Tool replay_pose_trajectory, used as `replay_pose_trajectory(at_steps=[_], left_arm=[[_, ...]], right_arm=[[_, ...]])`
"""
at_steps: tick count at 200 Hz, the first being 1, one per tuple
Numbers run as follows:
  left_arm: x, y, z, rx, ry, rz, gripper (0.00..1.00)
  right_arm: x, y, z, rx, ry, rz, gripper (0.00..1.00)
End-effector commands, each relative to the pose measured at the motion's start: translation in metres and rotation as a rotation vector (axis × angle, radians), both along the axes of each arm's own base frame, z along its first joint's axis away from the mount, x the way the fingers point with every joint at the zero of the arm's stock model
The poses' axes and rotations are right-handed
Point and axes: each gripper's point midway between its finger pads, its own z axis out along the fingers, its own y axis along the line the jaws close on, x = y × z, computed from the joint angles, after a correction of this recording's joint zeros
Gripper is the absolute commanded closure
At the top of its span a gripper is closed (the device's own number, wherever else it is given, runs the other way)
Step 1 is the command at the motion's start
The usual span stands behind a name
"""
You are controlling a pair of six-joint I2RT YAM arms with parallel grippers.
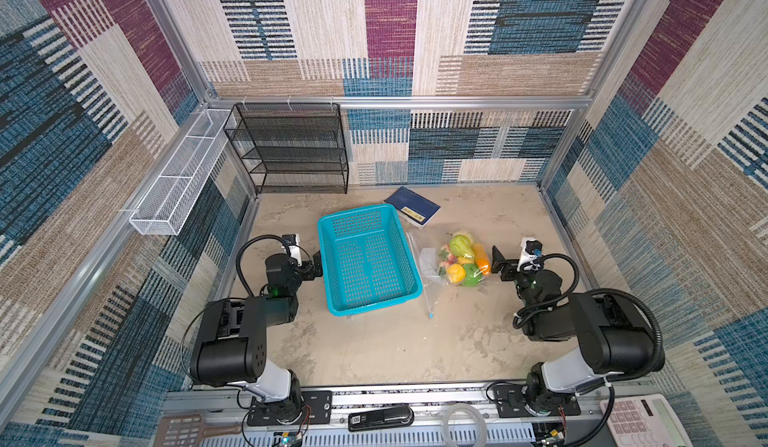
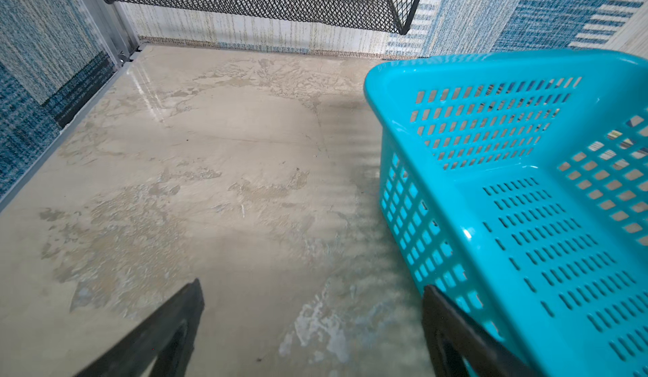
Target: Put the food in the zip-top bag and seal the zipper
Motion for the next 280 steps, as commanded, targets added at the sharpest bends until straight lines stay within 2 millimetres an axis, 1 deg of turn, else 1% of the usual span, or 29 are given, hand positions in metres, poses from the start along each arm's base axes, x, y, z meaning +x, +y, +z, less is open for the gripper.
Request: replay_pose_trajectory(at_steps=[1,35,71,131,137,140,142,144,147,148,149,152,153,184,187,193,196,200,210,215,219,229,249,254,258,260,262,266,280], left_arm=[[0.0021,-0.0044,0.0031,0.014,-0.013,-0.033,0.01],[0.0019,-0.0002,0.0027,0.019,-0.01,-0.006,0.01],[0.0018,-0.0045,0.0031,0.015,-0.013,-0.03,0.01],[0.0022,-0.0045,0.0027,0.015,-0.01,-0.031,0.02],[0.0025,-0.0046,0.0031,0.015,-0.01,-0.032,0.09],[0.0025,-0.0043,0.003,0.015,-0.01,-0.031,0.17],[0.0025,-0.0042,0.0029,0.015,-0.01,-0.031,0.26],[0.0024,-0.0043,0.0027,0.015,-0.009,-0.031,0.33],[0.0025,-0.0044,0.003,0.015,-0.01,-0.032,0.58],[0.0025,-0.0043,0.003,0.015,-0.01,-0.031,0.62],[0.0025,-0.0042,0.0029,0.015,-0.01,-0.031,0.72],[0.0025,-0.0044,0.0029,0.014,-0.01,-0.031,0.96],[0.0025,-0.0044,0.0032,0.015,-0.011,-0.031,1.0],[0.0024,-0.0048,0.0028,0.016,-0.01,-0.034,1.0],[0.0024,-0.0047,0.0023,0.018,-0.008,-0.035,0.93],[0.0028,-0.0049,0.0032,0.017,-0.01,-0.034,0.71],[0.0028,-0.005,0.0028,0.017,-0.009,-0.035,0.67],[0.0027,-0.0052,0.0028,0.018,-0.009,-0.036,0.67],[0.0026,-0.0053,0.0022,0.017,-0.007,-0.035,0.78],[0.0029,-0.005,0.0033,0.018,-0.01,-0.034,0.79],[0.0026,-0.0049,0.0023,0.018,-0.007,-0.034,0.77],[0.003,-0.0048,0.0031,0.019,-0.009,-0.034,0.67],[0.0029,-0.0053,0.0031,0.019,-0.009,-0.034,0.36],[0.0029,-0.0053,0.0028,0.018,-0.008,-0.035,0.26],[0.0032,-0.0052,0.0036,0.018,-0.01,-0.034,0.15],[0.0028,-0.0052,0.0026,0.018,-0.007,-0.034,0.07],[0.0028,-0.0052,0.0026,0.019,-0.007,-0.034,0.03],[0.0026,-0.0052,0.0026,0.019,-0.007,-0.034,0.01],[0.0026,-0.0052,0.0027,0.019,-0.008,-0.034,0.01]], right_arm=[[0.0019,0.0001,0.0095,-0.002,-0.036,0.001,0.01],[0.002,0.0,0.0098,-0.002,-0.037,0.001,0.01],[0.0017,0.0001,0.0092,-0.004,-0.036,0.001,0.01],[0.002,0.0004,0.0093,-0.004,-0.035,-0.001,0.01],[0.0018,0.0004,0.0093,-0.006,-0.035,-0.002,0.01],[0.0018,0.0009,0.0091,-0.006,-0.035,-0.001,0.01],[0.002,0.0008,0.0092,-0.006,-0.035,-0.002,0.01],[0.002,0.0008,0.0093,-0.006,-0.035,-0.002,0.01],[0.0021,0.0005,0.0095,-0.006,-0.036,-0.003,0.01],[0.0022,0.0008,0.0097,-0.006,-0.036,-0.001,0.01],[0.0021,0.0009,0.0095,-0.006,-0.035,-0.001,0.01],[0.0021,0.0011,0.0093,-0.006,-0.035,0.0,0.01],[0.002,0.0007,0.0093,-0.006,-0.035,-0.001,0.01],[0.005,0.0054,0.0085,-0.018,-0.025,0.028,0.01],[0.0051,0.0058,0.0082,-0.019,-0.024,0.028,0.01],[0.0051,0.006,0.0085,-0.019,-0.025,0.028,0.01],[0.005,0.006,0.008,-0.019,-0.023,0.029,0.01],[0.0051,0.0063,0.0083,-0.019,-0.024,0.029,0.01],[0.0051,0.0064,0.0084,-0.019,-0.025,0.029,0.01],[0.0051,0.0064,0.0079,-0.019,-0.023,0.029,0.01],[0.0052,0.0064,0.0082,-0.018,-0.024,0.029,0.01],[0.0053,0.0065,0.0081,-0.018,-0.024,0.029,0.01],[0.0053,0.0064,0.0085,-0.019,-0.025,0.029,0.01],[0.0051,0.0065,0.0079,-0.018,-0.023,0.029,0.01],[0.0053,0.0065,0.0086,-0.019,-0.025,0.03,0.01],[0.0053,0.0064,0.0084,-0.019,-0.024,0.029,0.01],[0.0053,0.0064,0.0086,-0.019,-0.025,0.029,0.01],[0.0051,0.0066,0.0081,-0.019,-0.024,0.03,0.01],[0.0053,0.0064,0.0086,-0.019,-0.025,0.029,0.01]])
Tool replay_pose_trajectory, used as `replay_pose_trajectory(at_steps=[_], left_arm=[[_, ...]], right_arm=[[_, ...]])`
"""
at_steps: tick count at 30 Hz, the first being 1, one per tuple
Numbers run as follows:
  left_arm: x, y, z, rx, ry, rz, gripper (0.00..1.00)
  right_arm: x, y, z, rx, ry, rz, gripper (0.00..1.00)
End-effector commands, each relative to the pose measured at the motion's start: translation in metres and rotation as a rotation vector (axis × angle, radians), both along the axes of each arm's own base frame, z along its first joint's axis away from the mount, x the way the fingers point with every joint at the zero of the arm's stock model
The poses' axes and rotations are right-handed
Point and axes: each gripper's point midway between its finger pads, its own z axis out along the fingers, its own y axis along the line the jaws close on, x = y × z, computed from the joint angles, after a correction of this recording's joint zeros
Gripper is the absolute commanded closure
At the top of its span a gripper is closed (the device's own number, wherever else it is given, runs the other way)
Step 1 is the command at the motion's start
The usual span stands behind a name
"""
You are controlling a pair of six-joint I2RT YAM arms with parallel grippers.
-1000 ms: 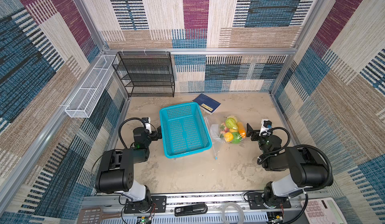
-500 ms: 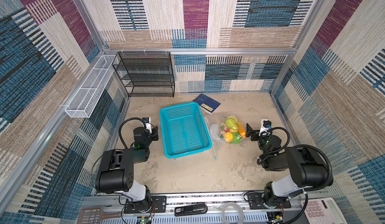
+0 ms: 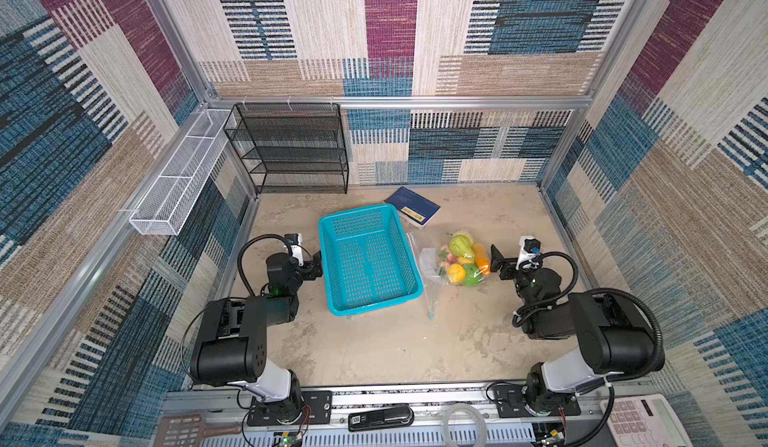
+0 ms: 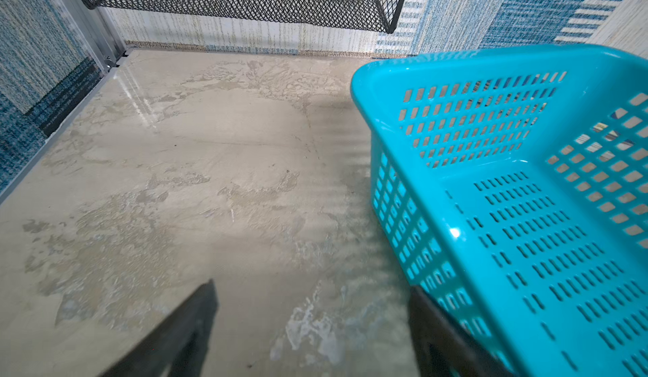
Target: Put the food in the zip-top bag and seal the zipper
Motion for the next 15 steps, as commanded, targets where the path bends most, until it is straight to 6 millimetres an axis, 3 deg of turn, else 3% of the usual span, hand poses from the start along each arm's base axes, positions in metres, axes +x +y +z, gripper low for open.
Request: replay_pose_trajectory(at_steps=[1,15], left_arm=[[0.0012,-0.0002,0.0014,0.011,-0.005,-0.007,0.01],[0.0012,-0.0003,0.0015,0.011,-0.005,-0.008,0.01]], right_arm=[[0.0016,0.002,0.0052,-0.012,-0.019,0.011,0.01],[0.0024,0.0026,0.0048,-0.015,-0.016,0.009,0.01]])
